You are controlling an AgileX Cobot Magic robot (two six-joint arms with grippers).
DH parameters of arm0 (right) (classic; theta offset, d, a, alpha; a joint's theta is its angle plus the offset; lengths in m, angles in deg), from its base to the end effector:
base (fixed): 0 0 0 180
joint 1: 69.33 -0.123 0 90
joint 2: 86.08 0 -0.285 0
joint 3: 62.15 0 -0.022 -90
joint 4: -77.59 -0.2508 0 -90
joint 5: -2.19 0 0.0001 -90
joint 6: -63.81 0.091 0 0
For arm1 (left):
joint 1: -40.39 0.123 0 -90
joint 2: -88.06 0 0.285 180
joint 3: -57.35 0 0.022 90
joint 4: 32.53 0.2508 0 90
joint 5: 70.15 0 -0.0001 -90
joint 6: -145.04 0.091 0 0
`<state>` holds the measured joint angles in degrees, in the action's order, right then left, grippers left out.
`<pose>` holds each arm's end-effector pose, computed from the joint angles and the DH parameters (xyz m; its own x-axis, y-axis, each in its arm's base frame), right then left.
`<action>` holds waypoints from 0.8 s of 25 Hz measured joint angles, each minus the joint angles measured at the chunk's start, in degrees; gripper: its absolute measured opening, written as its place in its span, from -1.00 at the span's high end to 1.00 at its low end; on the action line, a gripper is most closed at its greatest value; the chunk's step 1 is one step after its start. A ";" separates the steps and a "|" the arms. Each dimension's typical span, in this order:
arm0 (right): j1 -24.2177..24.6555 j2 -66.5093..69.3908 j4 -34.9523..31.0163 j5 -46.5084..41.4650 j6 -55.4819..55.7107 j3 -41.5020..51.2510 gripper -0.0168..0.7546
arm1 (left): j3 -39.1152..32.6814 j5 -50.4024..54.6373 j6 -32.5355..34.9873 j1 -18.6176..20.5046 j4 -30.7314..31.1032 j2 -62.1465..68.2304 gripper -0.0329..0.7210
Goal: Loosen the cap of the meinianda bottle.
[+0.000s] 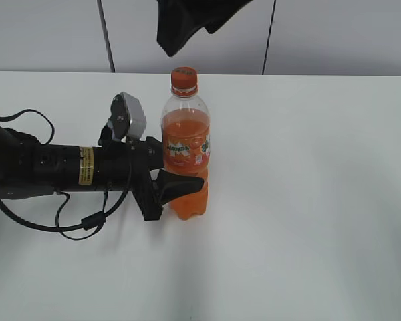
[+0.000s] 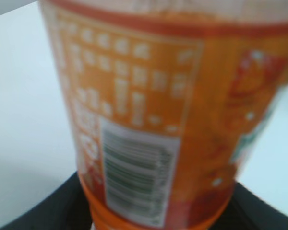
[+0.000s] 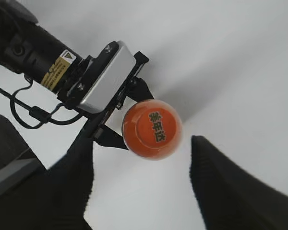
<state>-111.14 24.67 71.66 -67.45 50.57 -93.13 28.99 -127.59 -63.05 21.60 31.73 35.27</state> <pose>0.2848 0.2666 0.3778 -0.4931 -0.6998 -0.5169 -0.8113 0.5844 -0.0172 0.3060 -0.1770 0.0998 -0.1803 0.2971 -0.9377 0.9424 0.3252 -0.0782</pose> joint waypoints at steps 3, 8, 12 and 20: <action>0.00 0.42 0.88 -0.06 4.01 0.00 -0.43 | 0.00 0.05 0.00 0.00 0.00 0.00 -0.13; 0.00 2.94 2.61 -0.17 5.39 0.00 -0.39 | 0.00 0.01 0.02 0.00 0.00 0.00 -0.13; 0.00 4.99 2.98 -0.17 5.55 0.00 -0.39 | 0.00 0.01 0.02 0.00 0.00 0.00 -0.13; 0.00 6.88 3.15 -0.11 5.55 0.00 -0.36 | 0.00 0.01 0.02 0.00 0.00 0.00 -0.13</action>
<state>-111.14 31.54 74.80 -67.57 56.12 -93.13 28.99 -127.58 -63.03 21.60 31.73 35.27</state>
